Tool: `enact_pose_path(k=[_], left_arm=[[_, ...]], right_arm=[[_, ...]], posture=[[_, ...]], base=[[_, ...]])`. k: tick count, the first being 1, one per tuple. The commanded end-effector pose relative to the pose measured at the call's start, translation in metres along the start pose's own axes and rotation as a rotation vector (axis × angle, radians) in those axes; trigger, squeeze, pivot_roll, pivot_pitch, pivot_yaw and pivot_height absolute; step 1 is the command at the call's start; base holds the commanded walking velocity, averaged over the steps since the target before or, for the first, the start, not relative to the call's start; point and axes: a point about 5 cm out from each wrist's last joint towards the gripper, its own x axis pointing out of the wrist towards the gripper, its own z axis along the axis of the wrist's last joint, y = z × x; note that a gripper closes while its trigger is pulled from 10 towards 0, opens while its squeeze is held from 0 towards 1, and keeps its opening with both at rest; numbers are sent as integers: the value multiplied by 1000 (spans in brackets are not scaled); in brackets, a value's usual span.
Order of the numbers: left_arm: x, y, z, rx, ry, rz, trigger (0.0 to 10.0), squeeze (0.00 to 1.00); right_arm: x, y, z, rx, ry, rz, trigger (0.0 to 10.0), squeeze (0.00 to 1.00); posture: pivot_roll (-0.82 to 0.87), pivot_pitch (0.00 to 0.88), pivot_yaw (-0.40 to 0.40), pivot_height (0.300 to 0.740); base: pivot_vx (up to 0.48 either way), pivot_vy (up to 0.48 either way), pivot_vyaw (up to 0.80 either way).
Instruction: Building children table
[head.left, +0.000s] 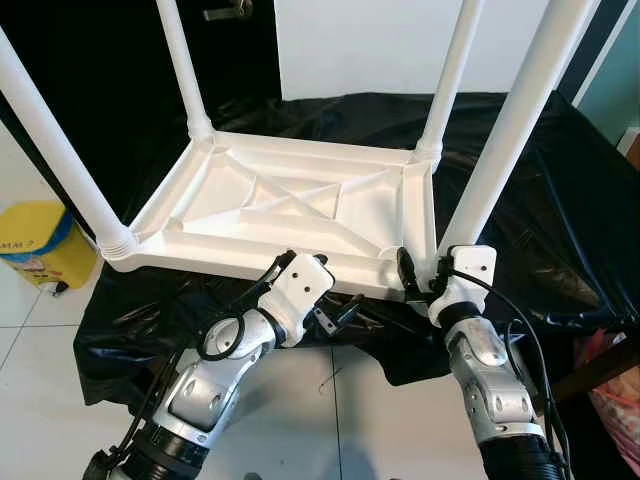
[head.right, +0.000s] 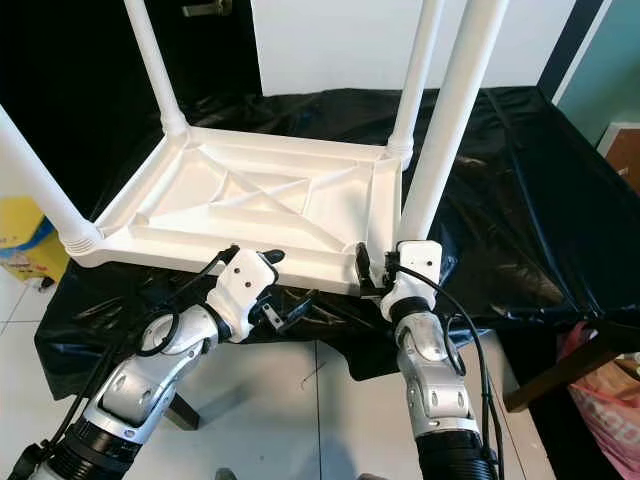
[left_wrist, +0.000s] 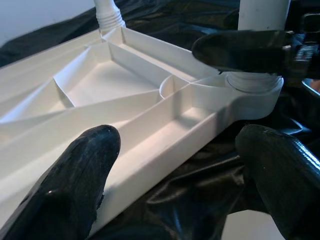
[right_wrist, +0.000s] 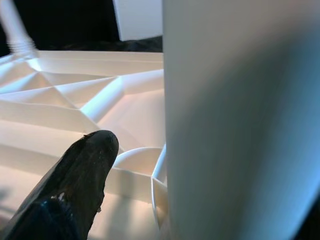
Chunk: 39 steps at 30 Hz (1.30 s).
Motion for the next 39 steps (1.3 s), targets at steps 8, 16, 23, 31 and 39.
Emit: enact_pose_path(k=[8, 16, 23, 31, 39], left_arm=[[-2, -1, -2, -83, -101, 105, 10000, 0], [-13, 9, 2, -71, -263, 220, 10000, 0], [-11, 8, 6, -47, -245, 151, 10000, 0], [-8, -12, 7, -22, -159, -153, 10000, 0], [-4, -15, 24, -112, -208, -237, 10000, 0]], right_arm=[[-15, 6, -1, -9, -69, 85, 10000, 0], [-22, -4, 4, -35, -149, 133, 10000, 0], [-14, -16, 7, -81, -128, 187, 10000, 0], [-3, -24, 7, -121, -36, 423, 10000, 0], [8, -27, 7, -155, 27, 553, 4549, 0]], posture=[[13, 120, -27, 740], [8, 137, -28, 740], [8, 130, -22, 740], [20, 117, -17, 740], [22, 97, -13, 740]], base=[[0, 0, 0], [0, 0, 0], [0, 0, 0], [0, 0, 0], [0, 0, 0]])
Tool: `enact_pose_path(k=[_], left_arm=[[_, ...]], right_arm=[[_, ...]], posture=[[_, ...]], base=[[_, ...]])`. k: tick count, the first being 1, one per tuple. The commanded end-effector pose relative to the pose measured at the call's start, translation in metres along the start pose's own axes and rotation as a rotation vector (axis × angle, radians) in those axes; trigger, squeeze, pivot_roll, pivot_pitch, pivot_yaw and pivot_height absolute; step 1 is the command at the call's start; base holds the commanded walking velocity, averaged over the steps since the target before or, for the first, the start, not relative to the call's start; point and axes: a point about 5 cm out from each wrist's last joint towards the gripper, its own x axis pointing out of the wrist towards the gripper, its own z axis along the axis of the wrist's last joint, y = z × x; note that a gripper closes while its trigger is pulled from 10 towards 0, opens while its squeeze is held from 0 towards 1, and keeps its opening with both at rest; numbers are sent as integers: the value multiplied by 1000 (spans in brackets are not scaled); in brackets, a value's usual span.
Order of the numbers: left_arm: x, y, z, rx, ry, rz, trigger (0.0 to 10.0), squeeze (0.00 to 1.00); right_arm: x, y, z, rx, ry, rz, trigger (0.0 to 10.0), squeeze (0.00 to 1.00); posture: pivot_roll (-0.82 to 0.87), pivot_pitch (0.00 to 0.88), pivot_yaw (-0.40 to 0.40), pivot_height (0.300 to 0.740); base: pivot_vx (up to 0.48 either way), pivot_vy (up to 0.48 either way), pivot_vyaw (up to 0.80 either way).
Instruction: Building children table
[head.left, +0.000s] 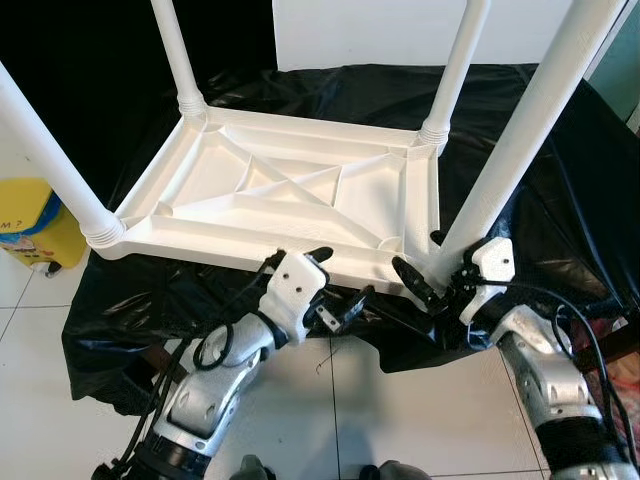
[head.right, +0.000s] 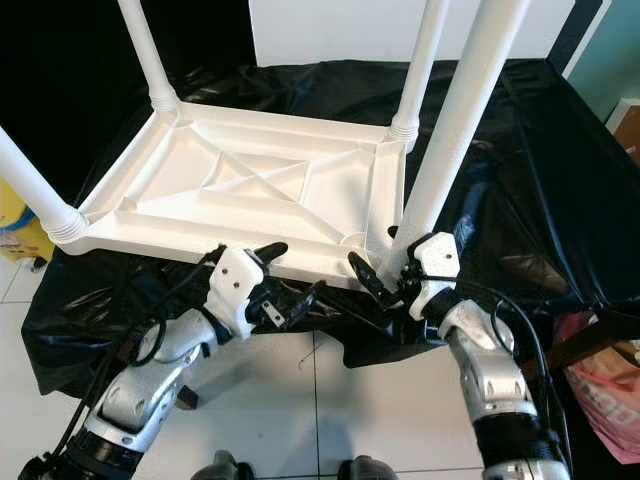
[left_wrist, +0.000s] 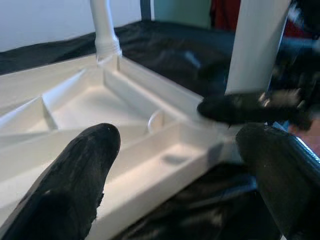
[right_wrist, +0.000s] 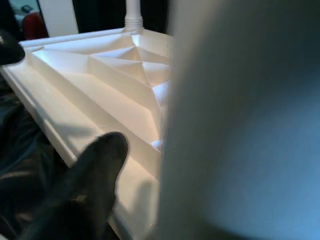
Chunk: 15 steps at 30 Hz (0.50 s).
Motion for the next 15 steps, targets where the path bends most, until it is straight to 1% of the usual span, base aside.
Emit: enact_pose_path(k=[1, 2, 3, 8, 11, 12, 15], left_arm=[[0, -12, 5, -36, -11, -229, 10000, 0], [0, -12, 5, -36, -11, -229, 10000, 0], [0, -13, 6, -37, -8, -243, 10000, 0], [-1, -16, 5, -29, 17, -274, 10000, 0], [-2, -17, 5, -21, 32, -289, 10000, 0], [-2, -17, 5, -18, 40, -288, 10000, 0], [-3, -16, 4, 0, 57, -284, 10000, 0]], right_arm=[[2, 4, -6, 14, 35, 62, 4000, 0], [2, 4, -6, 14, 35, 62, 4000, 0], [3, 3, -7, 9, 39, 72, 0, 0], [3, -1, -9, 3, 59, 94, 0, 0], [2, -4, -12, 24, 68, 77, 0, 0], [3, -5, -13, 35, 71, 66, 10000, 0], [3, -4, -14, 52, 73, 48, 10000, 0]], posture=[[22, 92, -9, 740], [22, 92, -9, 740], [22, 90, -5, 740], [24, 86, 3, 740], [25, 87, 2, 740], [23, 89, 3, 740], [22, 91, 3, 740]], base=[[0, 0, 0], [0, 0, 0], [0, 0, 0], [0, 0, 0], [0, 0, 0], [0, 0, 0], [0, 0, 0]])
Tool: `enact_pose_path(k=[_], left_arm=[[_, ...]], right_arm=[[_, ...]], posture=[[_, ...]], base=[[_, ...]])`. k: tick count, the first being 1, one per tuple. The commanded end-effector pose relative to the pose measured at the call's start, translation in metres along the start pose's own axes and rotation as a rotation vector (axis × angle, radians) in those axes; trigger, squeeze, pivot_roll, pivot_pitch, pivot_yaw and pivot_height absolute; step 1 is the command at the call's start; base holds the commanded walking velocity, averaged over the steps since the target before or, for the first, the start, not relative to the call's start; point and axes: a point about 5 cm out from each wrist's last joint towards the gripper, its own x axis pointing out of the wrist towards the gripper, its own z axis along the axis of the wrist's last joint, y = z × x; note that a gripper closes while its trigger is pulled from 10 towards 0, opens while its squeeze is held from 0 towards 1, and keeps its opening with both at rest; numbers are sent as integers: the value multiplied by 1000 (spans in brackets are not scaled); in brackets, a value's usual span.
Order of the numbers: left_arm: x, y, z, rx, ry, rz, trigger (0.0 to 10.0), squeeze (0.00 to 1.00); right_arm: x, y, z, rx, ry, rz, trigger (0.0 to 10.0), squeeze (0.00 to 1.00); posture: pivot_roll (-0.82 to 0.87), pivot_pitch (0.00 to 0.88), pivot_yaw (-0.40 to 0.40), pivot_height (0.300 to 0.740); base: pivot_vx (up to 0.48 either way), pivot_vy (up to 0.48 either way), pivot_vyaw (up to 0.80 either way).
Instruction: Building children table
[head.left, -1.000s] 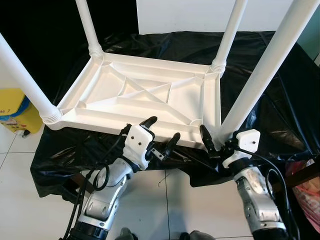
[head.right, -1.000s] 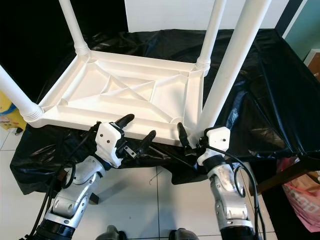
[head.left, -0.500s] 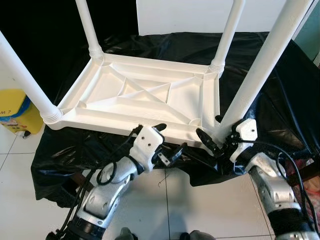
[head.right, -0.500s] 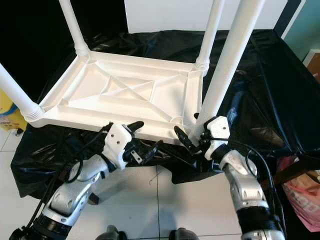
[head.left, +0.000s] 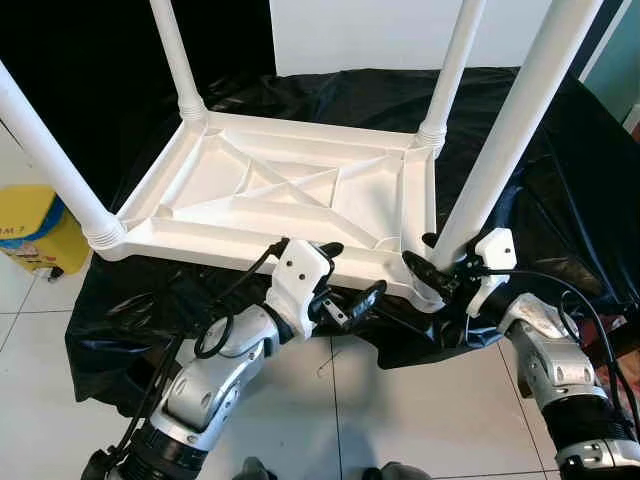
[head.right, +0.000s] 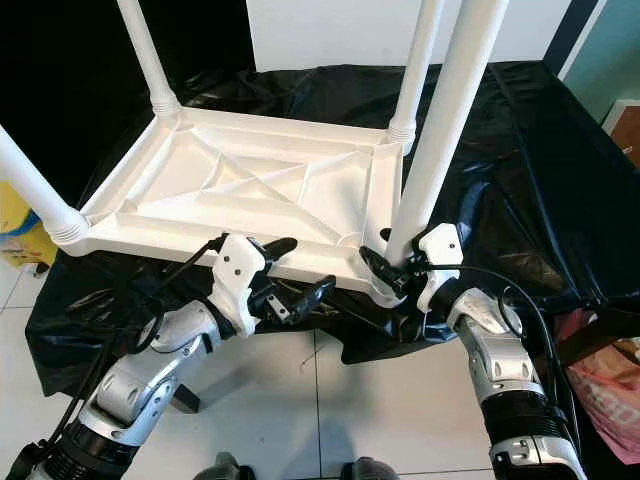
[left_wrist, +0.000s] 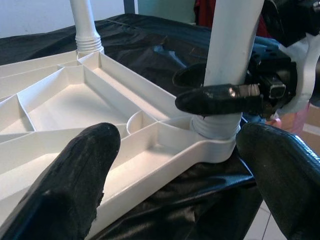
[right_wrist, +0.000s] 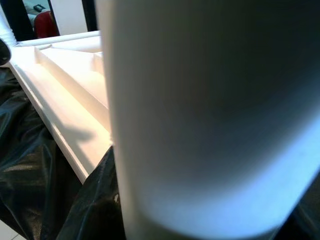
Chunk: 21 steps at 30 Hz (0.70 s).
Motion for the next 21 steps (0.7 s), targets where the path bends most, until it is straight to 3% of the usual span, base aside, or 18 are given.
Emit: enact_pose_path(k=[1, 21], left_arm=[[-1, -12, 1, 23, 13, -217, 10000, 0], [1, -10, -2, 30, 42, -182, 10000, 0]], right_arm=[[0, 6, -10, 37, 44, 11, 10000, 0], [-2, 9, -19, 35, 79, -226, 10000, 0]], posture=[[22, 91, 3, 740], [9, 108, -17, 740]], base=[[0, 0, 0], [0, 0, 0]])
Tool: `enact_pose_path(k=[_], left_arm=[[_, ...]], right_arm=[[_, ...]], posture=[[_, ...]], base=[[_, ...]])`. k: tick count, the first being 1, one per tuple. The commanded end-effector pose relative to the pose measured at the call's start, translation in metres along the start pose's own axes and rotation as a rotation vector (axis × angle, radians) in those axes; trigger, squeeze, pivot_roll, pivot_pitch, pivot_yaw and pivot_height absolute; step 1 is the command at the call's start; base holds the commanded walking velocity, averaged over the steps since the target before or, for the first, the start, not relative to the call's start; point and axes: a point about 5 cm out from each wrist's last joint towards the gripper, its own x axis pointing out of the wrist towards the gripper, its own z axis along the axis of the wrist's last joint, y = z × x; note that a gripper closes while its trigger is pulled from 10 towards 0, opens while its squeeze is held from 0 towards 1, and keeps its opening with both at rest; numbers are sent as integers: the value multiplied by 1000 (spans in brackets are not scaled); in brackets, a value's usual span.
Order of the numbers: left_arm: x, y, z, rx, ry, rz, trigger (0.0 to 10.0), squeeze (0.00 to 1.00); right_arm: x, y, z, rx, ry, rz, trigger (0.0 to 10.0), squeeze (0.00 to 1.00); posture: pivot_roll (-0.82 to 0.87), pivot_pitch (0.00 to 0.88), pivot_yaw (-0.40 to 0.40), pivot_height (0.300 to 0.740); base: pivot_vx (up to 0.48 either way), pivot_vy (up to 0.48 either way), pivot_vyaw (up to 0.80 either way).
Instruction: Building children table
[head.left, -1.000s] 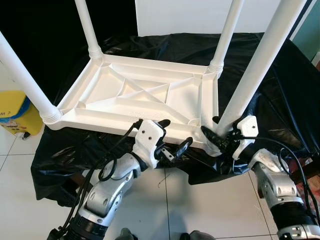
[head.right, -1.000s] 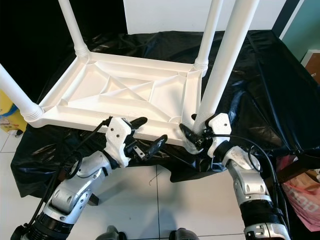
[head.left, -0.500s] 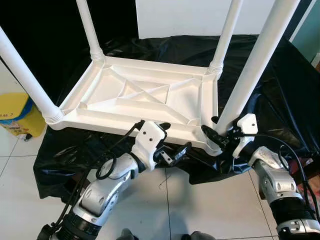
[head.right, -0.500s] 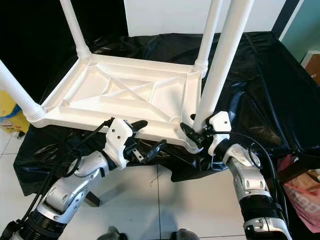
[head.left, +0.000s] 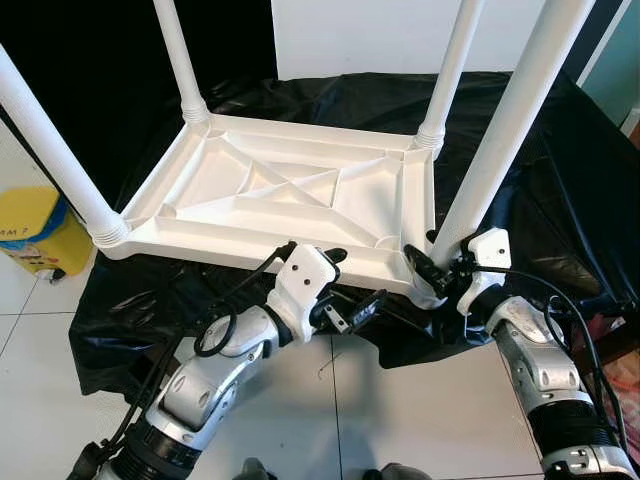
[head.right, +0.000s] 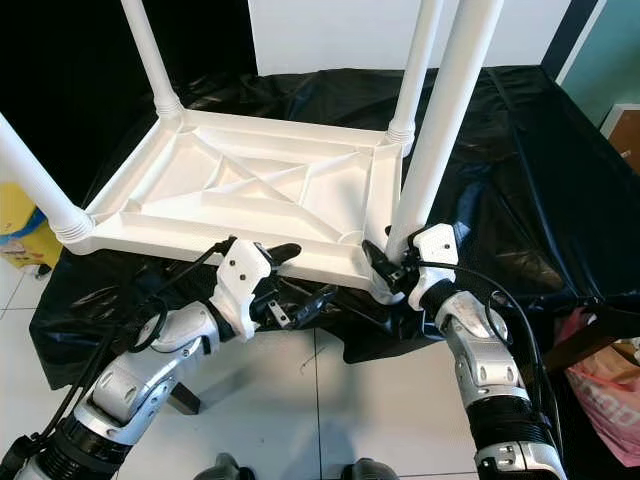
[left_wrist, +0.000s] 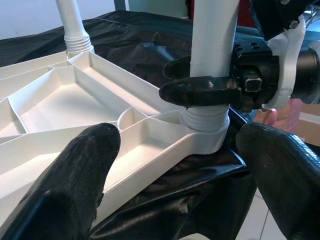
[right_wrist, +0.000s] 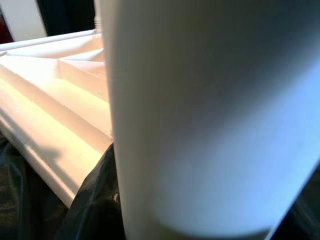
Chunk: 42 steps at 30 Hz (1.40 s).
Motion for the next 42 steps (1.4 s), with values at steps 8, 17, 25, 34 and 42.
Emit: enact_pose_path(k=[8, 17, 25, 34, 42], left_arm=[[0, -5, -3, 15, 13, -92, 10000, 0], [2, 4, -1, 15, -8, -38, 10000, 0], [4, 6, -3, 9, -10, -38, 10000, 0], [2, 21, 3, 33, -14, 20, 10000, 0], [8, 23, 4, 66, -16, 35, 10000, 0]], right_arm=[[-9, 20, -21, 25, 106, -165, 10000, 0], [-10, 28, -24, 44, 136, -371, 10000, 0], [-10, 38, -26, 60, 142, -554, 10000, 0], [-4, 53, -18, 124, 93, -569, 10000, 0], [0, 52, -11, 101, 70, -593, 10000, 1000]], posture=[[5, 101, -25, 740], [-19, 106, -24, 740], [-21, 95, -7, 740], [-11, 84, 18, 740], [-14, 77, 25, 740]], base=[[0, 0, 0], [0, 0, 0], [0, 0, 0], [0, 0, 0], [0, 0, 0]])
